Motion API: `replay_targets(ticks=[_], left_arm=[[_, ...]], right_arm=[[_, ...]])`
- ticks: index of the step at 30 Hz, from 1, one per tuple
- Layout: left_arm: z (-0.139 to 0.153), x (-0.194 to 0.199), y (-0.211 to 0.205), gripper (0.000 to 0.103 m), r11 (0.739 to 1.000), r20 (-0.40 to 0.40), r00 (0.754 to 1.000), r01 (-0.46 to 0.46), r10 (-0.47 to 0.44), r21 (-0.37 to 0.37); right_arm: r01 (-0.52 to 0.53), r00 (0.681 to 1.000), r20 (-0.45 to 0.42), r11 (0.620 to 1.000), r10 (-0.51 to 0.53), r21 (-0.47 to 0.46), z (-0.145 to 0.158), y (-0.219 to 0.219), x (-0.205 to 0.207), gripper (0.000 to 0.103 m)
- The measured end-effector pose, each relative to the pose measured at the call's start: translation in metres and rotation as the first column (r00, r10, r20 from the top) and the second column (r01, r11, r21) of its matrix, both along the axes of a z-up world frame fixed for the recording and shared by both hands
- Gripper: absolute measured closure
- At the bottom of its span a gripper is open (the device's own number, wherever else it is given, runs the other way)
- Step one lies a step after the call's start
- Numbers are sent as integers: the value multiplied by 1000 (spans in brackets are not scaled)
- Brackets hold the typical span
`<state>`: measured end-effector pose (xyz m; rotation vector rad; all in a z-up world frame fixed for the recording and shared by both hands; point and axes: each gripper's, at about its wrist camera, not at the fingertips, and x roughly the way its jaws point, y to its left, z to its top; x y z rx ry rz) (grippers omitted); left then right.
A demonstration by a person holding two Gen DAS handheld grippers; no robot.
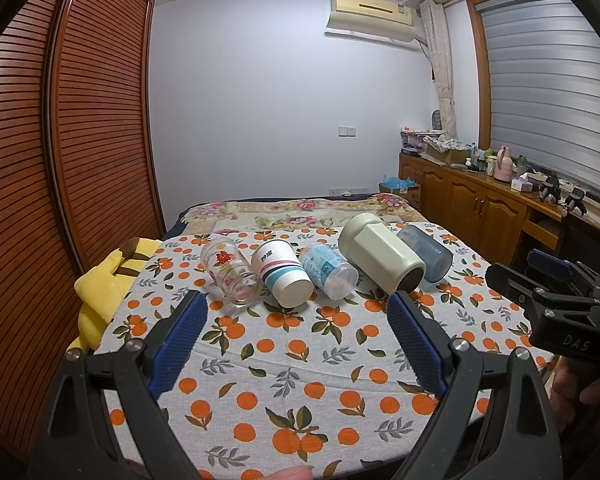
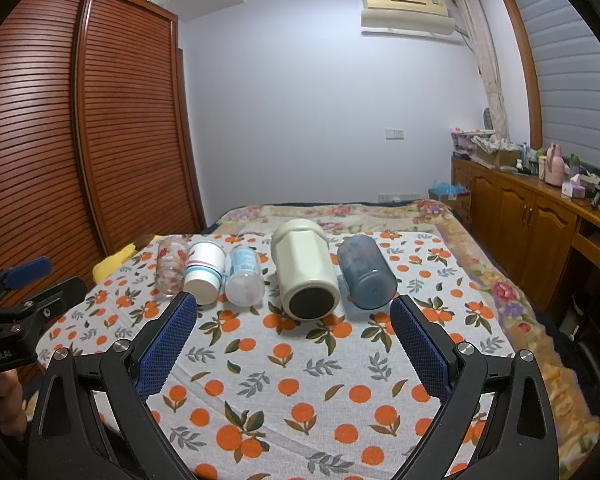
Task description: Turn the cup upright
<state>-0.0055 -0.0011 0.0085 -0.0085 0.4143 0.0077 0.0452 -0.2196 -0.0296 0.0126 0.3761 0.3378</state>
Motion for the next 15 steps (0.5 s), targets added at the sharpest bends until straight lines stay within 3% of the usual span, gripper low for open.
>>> replay_targets(ticks=[15], left_arm=[[6, -1, -1, 11, 1000, 0, 1000, 0, 0, 2]], right_arm=[[0, 1000, 1, 1000, 0, 0, -1, 0, 0, 4]])
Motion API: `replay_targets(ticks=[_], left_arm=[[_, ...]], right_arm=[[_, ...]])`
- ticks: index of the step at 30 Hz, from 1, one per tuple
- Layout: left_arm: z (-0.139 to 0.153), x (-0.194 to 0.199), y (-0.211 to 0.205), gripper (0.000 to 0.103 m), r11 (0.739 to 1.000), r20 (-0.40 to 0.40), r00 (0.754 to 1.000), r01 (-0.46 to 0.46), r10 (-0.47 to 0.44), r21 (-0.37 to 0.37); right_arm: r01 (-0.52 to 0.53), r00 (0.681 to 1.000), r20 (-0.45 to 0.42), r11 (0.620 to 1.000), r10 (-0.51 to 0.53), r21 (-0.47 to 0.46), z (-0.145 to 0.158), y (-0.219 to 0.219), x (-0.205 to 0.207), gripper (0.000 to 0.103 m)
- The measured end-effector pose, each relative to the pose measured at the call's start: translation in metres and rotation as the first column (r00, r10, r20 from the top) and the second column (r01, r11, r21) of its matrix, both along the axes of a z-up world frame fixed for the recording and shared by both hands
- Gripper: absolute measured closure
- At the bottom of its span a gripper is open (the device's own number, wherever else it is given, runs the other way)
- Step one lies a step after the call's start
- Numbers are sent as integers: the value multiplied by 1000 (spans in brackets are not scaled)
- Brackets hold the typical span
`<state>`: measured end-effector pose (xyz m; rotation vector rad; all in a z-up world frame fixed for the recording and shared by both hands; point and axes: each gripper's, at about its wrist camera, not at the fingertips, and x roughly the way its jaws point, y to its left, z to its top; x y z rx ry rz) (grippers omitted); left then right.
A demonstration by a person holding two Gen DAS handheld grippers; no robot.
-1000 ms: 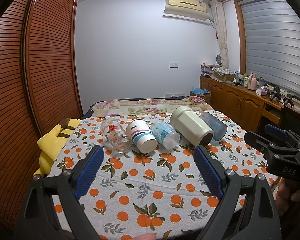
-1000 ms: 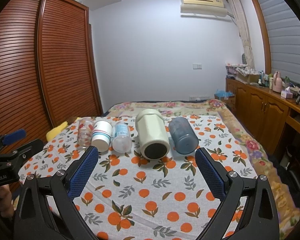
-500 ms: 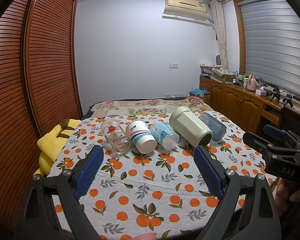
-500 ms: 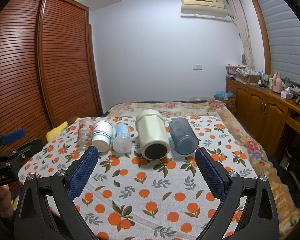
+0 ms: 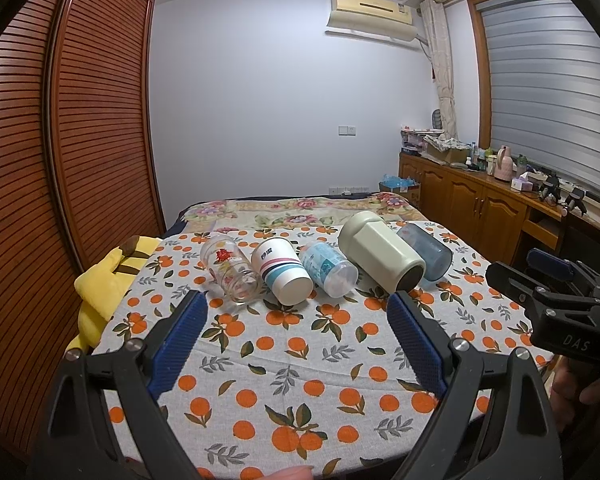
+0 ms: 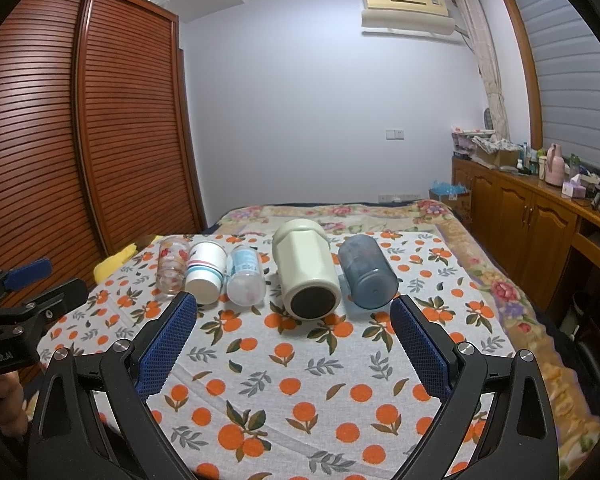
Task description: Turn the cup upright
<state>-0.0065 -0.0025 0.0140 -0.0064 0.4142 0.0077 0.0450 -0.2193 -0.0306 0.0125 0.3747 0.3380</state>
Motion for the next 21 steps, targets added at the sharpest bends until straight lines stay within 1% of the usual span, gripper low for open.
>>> replay_targets(ticks=[16, 21], left_arm=[[2, -3, -4, 11, 1000, -1, 1000, 2, -2, -1], [-1, 0, -1, 11, 1000, -27, 1000, 6, -6, -9]], right_arm=[[1, 1000, 1, 1000, -1, 0, -1, 0, 0, 4], [-7, 1000, -13, 1000, 7, -2, 4, 1, 1, 4]])
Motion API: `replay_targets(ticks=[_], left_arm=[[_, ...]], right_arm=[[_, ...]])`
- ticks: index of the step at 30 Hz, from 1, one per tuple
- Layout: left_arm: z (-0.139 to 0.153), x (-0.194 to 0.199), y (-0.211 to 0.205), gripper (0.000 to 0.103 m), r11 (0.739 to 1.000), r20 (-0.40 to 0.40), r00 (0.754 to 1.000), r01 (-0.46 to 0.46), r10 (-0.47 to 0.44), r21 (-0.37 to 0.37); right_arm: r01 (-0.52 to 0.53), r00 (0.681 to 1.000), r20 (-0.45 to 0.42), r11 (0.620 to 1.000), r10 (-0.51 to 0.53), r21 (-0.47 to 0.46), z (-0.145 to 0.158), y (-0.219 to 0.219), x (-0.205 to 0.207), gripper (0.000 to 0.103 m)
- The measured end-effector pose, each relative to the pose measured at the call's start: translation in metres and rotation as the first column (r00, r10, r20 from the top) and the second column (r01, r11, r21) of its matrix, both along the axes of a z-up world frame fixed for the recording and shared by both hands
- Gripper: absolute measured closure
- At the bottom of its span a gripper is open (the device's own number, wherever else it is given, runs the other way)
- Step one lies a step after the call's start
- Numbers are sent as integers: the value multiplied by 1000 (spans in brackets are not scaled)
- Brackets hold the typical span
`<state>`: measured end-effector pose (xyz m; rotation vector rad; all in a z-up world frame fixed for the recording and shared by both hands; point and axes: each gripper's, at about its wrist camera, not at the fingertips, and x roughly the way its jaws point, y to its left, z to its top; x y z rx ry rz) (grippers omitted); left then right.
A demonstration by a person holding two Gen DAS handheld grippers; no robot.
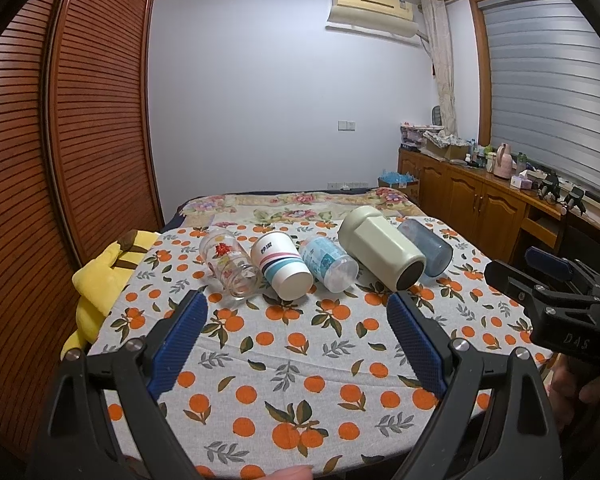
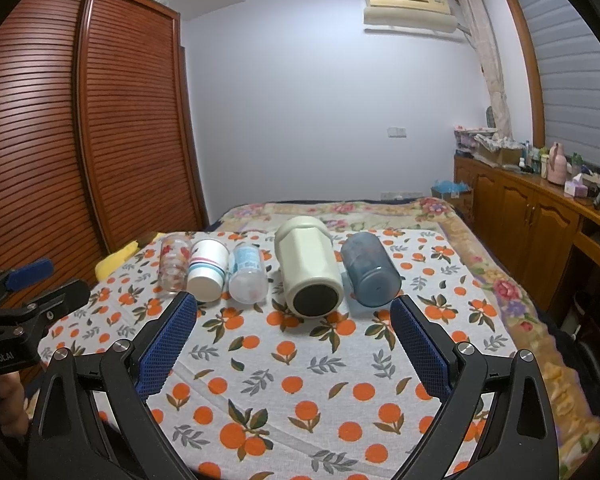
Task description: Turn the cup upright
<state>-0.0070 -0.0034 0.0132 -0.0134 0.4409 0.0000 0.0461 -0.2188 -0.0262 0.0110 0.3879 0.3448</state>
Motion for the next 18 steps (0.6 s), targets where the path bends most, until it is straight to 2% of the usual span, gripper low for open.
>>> replay_targets(ticks=[9, 18], left_arm=[[-20, 44, 29, 11, 1000, -107, 994, -25, 25, 6], [-32, 98, 66, 11, 999, -202, 978, -52, 53, 11]], right_arm=[[-77, 995, -60, 997, 76, -27, -11, 26, 38, 4], [-179, 976, -136, 983, 171, -45, -17, 64, 86, 7]])
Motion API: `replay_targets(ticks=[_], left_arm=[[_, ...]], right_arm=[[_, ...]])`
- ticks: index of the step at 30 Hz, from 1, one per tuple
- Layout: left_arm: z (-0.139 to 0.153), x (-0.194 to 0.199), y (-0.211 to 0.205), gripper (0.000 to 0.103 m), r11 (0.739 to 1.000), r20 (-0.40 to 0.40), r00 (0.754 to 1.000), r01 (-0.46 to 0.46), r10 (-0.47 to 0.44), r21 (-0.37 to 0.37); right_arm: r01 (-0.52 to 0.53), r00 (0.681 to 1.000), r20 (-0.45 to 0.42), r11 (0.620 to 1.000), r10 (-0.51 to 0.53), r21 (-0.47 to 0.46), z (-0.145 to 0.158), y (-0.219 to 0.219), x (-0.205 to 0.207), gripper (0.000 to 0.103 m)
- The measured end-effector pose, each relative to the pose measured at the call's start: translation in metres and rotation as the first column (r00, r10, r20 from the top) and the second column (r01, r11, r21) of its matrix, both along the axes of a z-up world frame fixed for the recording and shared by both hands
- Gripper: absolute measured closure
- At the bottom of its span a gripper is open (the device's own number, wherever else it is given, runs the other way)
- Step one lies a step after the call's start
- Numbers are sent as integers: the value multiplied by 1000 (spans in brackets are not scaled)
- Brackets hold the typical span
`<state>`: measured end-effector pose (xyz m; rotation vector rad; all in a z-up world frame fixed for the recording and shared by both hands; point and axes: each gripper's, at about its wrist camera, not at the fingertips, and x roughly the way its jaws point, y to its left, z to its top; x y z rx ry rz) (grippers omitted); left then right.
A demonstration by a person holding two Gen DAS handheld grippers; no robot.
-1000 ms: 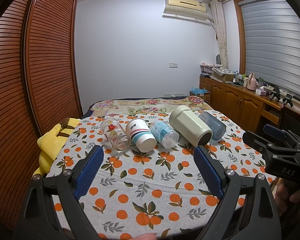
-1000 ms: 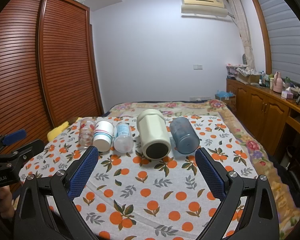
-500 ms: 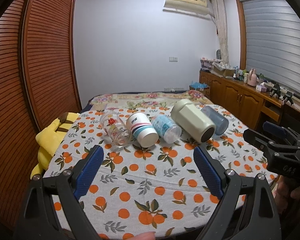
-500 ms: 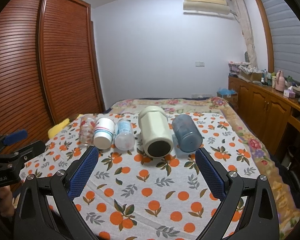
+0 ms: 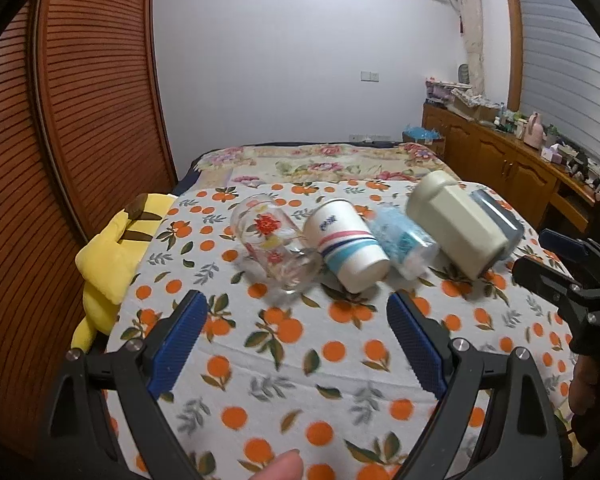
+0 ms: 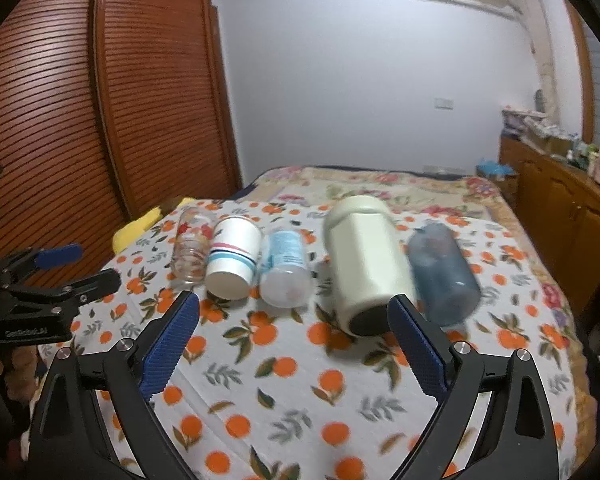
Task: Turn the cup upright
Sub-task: 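Move the left tool to the clear glass cup and close on it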
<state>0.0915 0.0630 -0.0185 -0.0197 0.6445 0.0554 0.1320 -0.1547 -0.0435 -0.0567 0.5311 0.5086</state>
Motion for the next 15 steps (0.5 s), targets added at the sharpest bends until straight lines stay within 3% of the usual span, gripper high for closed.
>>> replay_targets(ticks=[8, 15], left_arm=[[-13, 48, 33, 11, 998, -95, 995, -9, 4, -58], [-24, 89, 58, 18, 985, -171, 985, -13, -16, -169]], right_arm=[[-71, 997, -38, 997, 69, -37, 0, 39, 41, 7], [-108, 993, -64, 992, 103, -70, -4, 67, 70, 7]])
